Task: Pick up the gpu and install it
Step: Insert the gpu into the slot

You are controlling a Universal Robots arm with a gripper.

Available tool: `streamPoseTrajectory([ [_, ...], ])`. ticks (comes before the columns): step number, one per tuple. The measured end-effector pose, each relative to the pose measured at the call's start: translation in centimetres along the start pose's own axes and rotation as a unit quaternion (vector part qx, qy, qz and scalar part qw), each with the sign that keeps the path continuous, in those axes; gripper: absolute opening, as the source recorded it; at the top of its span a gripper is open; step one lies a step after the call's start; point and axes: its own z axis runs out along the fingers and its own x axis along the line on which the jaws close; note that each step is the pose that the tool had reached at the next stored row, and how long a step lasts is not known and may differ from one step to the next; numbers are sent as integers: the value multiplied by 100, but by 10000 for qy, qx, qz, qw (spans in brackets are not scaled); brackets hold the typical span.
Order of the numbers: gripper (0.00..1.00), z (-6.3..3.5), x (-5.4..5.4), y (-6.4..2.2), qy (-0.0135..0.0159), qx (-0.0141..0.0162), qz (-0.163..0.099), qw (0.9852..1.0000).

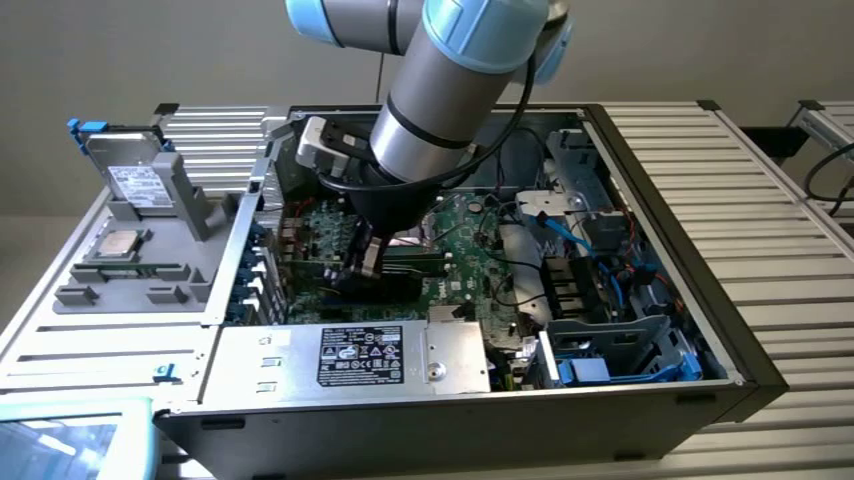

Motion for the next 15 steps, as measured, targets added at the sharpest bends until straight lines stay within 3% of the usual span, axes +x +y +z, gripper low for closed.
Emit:
streamPoseTrajectory([
  [15, 28, 13, -47, 30, 0, 0, 1, 10000],
])
